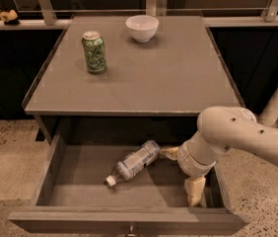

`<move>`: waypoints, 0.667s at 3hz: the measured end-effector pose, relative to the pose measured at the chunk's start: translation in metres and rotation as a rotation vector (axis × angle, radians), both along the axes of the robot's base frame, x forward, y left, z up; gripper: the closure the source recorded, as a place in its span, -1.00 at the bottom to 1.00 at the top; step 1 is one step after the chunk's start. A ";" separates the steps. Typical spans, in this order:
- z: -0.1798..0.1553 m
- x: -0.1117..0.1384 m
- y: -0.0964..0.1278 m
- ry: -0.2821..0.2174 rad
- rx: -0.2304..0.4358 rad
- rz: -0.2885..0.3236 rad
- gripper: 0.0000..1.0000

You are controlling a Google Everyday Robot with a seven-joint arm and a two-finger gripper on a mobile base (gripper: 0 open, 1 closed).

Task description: Pick blue plastic bottle from top drawer and place on counter

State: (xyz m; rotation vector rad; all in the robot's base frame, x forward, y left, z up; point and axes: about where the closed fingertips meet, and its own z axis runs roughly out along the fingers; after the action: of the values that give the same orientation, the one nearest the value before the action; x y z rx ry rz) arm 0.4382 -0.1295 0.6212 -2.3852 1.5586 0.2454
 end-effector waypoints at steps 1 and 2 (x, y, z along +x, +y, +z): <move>0.015 0.005 0.024 -0.080 0.044 0.047 -1.00; 0.015 0.005 0.024 -0.080 0.044 0.047 -1.00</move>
Offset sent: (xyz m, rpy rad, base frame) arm 0.0034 0.0194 0.0129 0.0365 -0.0660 0.0377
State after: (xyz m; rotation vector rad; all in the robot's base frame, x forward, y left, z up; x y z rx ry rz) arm 0.4428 -0.1056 0.6363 -2.3698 1.4489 0.1895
